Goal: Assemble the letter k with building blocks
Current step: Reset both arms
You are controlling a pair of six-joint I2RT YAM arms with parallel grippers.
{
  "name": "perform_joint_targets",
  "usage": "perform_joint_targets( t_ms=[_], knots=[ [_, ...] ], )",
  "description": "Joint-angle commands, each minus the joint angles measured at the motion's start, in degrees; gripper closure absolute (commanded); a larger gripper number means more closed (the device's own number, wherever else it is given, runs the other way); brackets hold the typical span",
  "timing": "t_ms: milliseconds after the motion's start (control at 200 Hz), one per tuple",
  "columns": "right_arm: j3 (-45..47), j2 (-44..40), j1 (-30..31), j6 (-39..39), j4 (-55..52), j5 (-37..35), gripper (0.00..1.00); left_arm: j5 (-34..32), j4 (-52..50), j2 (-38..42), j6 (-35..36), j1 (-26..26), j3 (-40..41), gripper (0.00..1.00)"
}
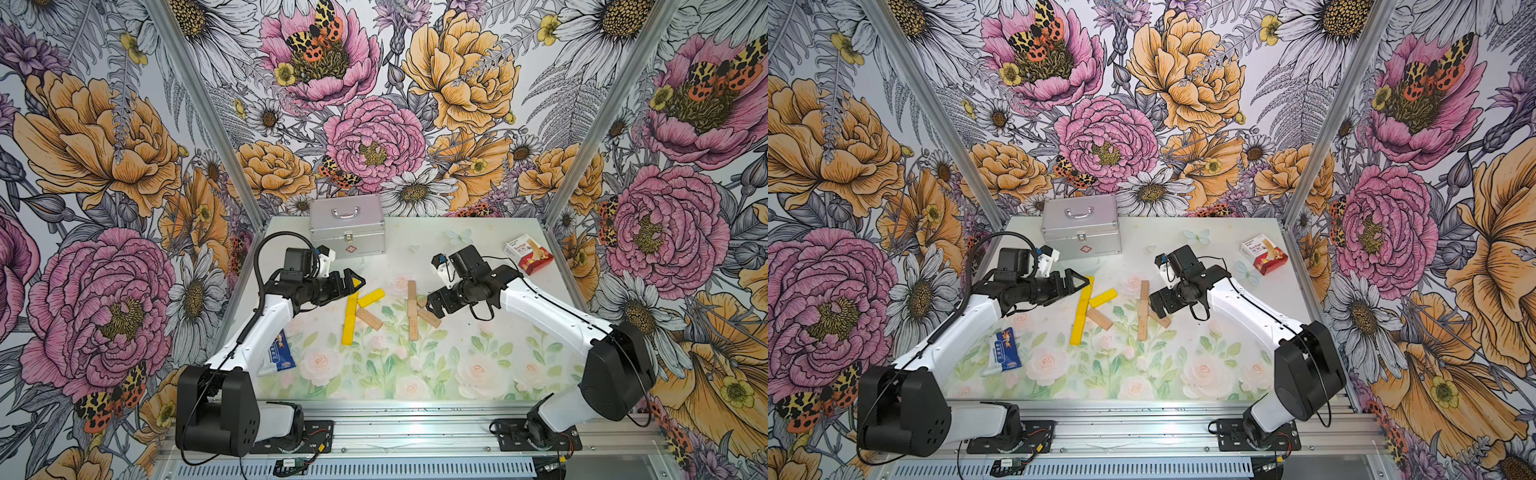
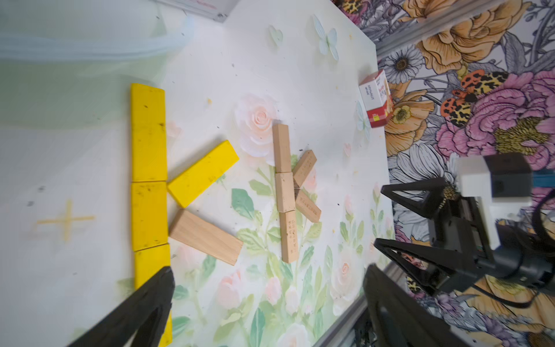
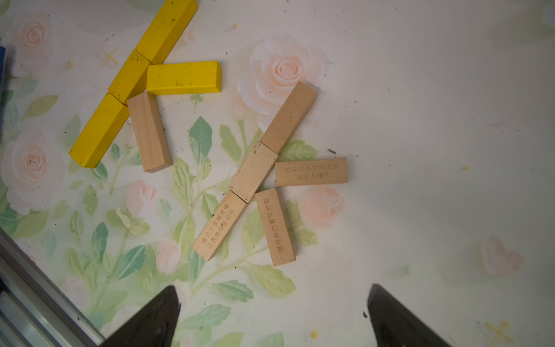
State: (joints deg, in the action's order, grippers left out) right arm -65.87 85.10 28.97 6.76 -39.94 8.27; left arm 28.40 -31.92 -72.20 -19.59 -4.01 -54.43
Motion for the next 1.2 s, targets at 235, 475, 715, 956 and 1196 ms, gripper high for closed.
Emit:
perform_joint_targets(
  t_ms=[235, 475, 715, 956, 1196],
  knots=[
    [10.49, -11.16, -18.73, 8.95, 11.82, -13.98, 0.01, -29.88, -2.51, 11.08, 5.66, 7.17, -0.82, 0.01],
    [19.19, -9.47, -27.22, 10.84, 30.22, -18.97, 0.01, -43.51, 18.39, 10.04, 9.67, 6.66, 11.25, 0.01],
    [29.22, -5.35, -27.08, 3.24, 52.73, -28.71, 0.01, -45.36, 59.72, 6.77, 15.0, 4.83, 32.14, 0.01],
    [34.57, 1.63, -27.77, -2.02, 71.92, -21.92, 0.01, -40.8, 84.56, -5.39, 18.01, 4.34, 37.83, 0.01],
    [42.58, 1.65, -28.76, -0.45, 86.27, -22.07, 0.01, -43.54, 97.18, -16.47, 22.32, 0.16, 38.96, 0.01]
  ],
)
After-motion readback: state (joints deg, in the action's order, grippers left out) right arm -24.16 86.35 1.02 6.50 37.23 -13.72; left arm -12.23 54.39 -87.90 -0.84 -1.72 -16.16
